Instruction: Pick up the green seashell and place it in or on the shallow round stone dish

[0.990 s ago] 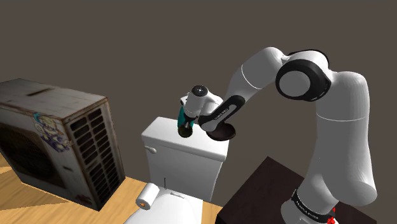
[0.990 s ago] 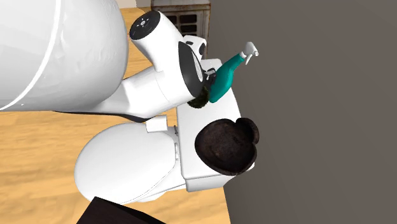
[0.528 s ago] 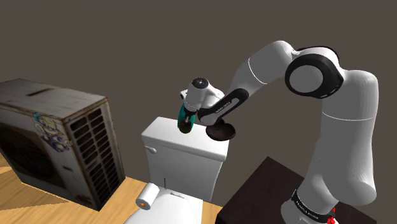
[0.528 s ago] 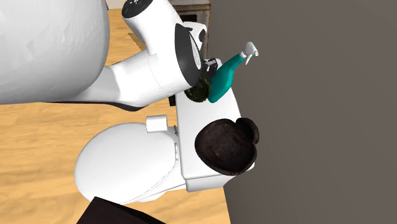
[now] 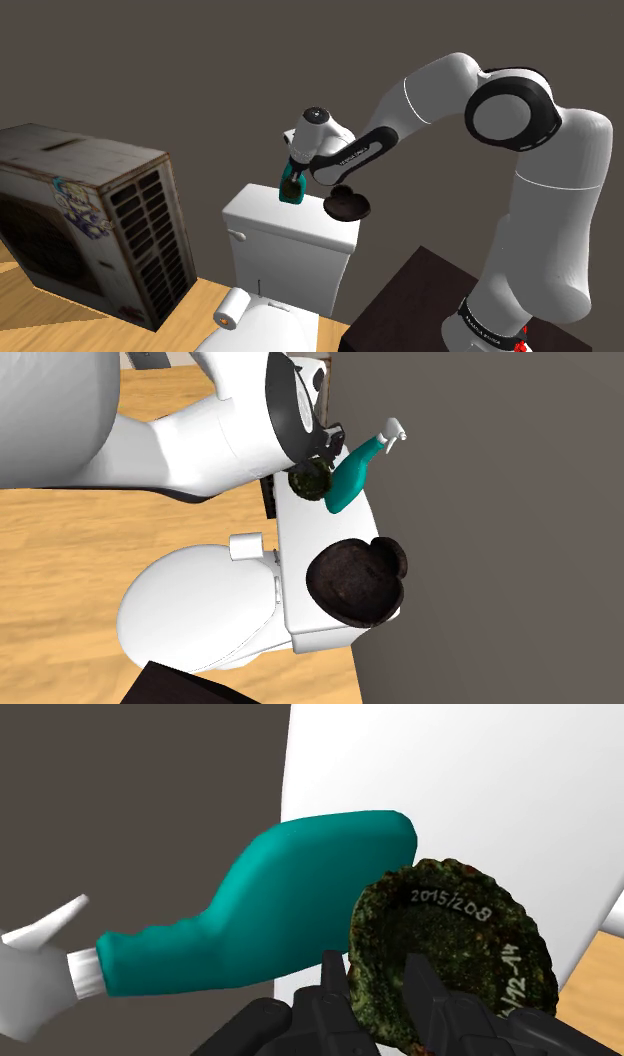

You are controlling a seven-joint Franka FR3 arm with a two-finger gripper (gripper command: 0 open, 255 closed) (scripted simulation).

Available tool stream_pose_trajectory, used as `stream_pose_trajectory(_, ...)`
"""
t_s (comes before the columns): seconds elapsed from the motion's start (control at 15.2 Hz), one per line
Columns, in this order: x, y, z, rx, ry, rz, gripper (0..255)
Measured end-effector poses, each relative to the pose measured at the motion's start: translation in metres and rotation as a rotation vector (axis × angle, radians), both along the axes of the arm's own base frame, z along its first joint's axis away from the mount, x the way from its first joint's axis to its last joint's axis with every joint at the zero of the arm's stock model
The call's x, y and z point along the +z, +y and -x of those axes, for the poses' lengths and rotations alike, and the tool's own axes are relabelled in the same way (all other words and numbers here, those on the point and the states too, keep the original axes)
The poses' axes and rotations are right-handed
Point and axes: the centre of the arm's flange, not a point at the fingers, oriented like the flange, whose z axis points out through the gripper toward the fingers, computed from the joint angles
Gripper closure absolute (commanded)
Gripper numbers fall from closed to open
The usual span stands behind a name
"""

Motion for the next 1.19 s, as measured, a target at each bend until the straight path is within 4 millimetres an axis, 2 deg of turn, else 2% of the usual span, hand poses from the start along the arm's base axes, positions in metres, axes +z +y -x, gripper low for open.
stream_pose_trajectory(0.79, 0.063, 0.0, 0.0, 0.0, 0.0, 0.0, 255)
stream_pose_trajectory(0.92, 0.07, -0.01, 0.012, 0.0, 0.0, 0.0, 255)
stream_pose_trajectory(1.19, 0.079, -0.047, 0.045, -0.001, 0.0, 0.001, 255)
